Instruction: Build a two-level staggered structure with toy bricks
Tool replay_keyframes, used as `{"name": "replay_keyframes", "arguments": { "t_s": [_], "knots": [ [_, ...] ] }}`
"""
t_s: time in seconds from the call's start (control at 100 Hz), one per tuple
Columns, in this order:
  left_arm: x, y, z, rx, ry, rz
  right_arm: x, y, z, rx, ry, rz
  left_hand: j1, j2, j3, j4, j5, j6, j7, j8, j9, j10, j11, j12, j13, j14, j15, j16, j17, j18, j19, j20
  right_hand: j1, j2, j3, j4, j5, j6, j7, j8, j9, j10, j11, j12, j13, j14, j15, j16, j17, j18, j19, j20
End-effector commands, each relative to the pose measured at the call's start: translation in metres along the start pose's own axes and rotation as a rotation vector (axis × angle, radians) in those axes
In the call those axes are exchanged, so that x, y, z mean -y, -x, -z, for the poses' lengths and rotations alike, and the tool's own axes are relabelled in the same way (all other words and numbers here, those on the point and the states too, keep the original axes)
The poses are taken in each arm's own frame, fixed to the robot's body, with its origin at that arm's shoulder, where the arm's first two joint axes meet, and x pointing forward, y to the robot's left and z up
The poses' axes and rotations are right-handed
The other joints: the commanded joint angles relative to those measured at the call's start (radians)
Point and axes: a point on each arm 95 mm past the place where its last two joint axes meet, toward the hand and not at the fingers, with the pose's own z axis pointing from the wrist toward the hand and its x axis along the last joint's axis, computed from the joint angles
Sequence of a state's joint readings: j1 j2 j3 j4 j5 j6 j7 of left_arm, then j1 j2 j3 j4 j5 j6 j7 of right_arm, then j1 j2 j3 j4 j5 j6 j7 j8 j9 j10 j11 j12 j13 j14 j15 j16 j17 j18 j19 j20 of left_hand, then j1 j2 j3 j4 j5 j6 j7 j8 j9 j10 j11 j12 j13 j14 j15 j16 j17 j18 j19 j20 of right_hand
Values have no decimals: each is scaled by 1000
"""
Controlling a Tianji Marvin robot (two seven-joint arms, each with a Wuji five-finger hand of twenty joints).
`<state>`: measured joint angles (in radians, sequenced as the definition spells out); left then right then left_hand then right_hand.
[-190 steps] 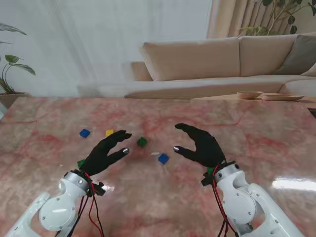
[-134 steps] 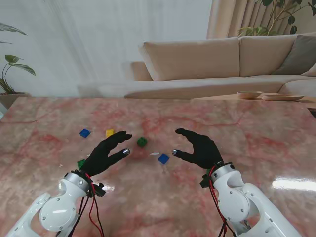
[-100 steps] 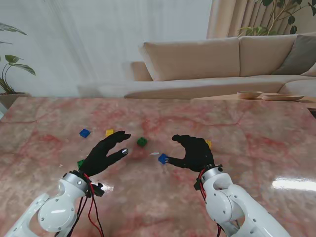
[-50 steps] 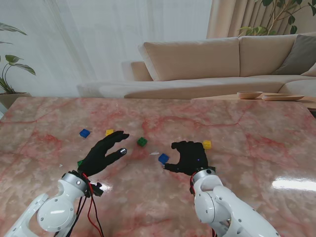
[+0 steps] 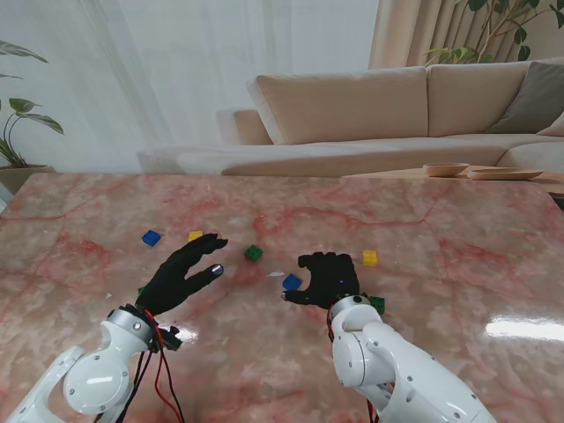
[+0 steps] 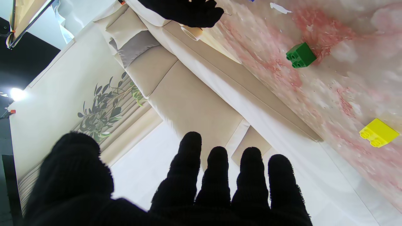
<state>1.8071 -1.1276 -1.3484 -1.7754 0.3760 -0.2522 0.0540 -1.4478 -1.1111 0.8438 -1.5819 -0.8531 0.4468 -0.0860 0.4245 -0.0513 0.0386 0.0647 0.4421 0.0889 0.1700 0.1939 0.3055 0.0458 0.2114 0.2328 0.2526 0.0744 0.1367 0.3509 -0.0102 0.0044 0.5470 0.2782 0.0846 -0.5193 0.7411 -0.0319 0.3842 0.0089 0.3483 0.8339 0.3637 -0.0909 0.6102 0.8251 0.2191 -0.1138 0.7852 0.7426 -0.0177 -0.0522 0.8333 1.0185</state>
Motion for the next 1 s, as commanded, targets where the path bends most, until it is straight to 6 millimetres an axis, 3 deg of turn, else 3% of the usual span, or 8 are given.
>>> {"name": "replay_keyframes", "arguments": {
  "t_s": [0.0,0.24,0.32,0.33,0.73,0.92,0.93,0.99],
  "knots": [
    [-2,1,2,8,5,3,6,1,-3,15,-33,-4,4,35,2,9,12,9,-8,-12,7,-27,-13,-9,-33,-49,-20,-12,-13,-32,-34,-9,-28,-17,20,-27,17,1,1,17,-24,-1,5,20,-36,-9,13,19,-23,-23,28,27],
    [-2,2,2,10,6,0,11,-2,-16,26,-77,22,5,35,2,9,13,9,-8,-11,6,-14,-14,-9,-33,-50,-19,-12,-13,-33,-34,-9,-23,-23,17,-30,24,-13,18,38,-30,-8,8,22,-36,-12,15,19,-21,-26,30,25],
    [-1,2,2,11,7,-1,13,-3,-20,33,-89,26,5,34,2,9,13,8,-7,-11,9,-27,-12,-8,-33,-50,-19,-12,-13,-33,-35,-9,-22,-21,16,-31,20,-12,20,43,-34,-8,8,23,-39,-12,15,19,-23,-26,30,24],
    [-1,2,3,11,7,-2,13,-4,-21,34,-90,27,5,34,2,9,13,8,-8,-11,7,-13,-13,-8,-33,-49,-19,-12,-13,-33,-35,-9,-22,-22,16,-31,19,-11,20,44,-34,-9,9,23,-39,-12,15,19,-24,-26,30,24],
    [2,6,6,24,9,-3,24,-3,-33,72,-135,58,8,31,4,8,13,8,-6,-11,8,-26,-12,-8,-33,-49,-18,-12,-12,-33,-35,-10,-8,-33,7,-38,32,-20,33,68,-32,-13,24,29,-35,-14,21,20,-19,-28,38,23],
    [2,7,7,26,13,0,29,-3,-35,73,-143,71,12,31,5,7,13,8,-6,-11,7,-28,-12,-8,-34,-49,-19,-12,-13,-33,-36,-10,39,-69,-9,-52,48,-77,121,163,-26,-29,41,35,-21,-21,33,21,-12,-29,52,20],
    [2,7,7,26,13,0,30,-3,-36,73,-143,72,12,32,5,7,13,8,-6,-11,5,-14,-13,-9,-34,-49,-19,-12,-13,-33,-36,-10,41,-70,-10,-52,48,-79,125,169,-26,-29,42,35,-21,-21,34,21,-12,-29,53,20],
    [2,7,7,26,13,0,31,-3,-36,70,-141,75,12,31,5,6,13,8,-6,-11,8,-28,-12,-9,-35,-50,-19,-12,-13,-33,-36,-10,60,-82,-12,-53,53,-88,133,179,-19,-33,47,36,-15,-22,37,21,-8,-29,57,20]
  ]
}}
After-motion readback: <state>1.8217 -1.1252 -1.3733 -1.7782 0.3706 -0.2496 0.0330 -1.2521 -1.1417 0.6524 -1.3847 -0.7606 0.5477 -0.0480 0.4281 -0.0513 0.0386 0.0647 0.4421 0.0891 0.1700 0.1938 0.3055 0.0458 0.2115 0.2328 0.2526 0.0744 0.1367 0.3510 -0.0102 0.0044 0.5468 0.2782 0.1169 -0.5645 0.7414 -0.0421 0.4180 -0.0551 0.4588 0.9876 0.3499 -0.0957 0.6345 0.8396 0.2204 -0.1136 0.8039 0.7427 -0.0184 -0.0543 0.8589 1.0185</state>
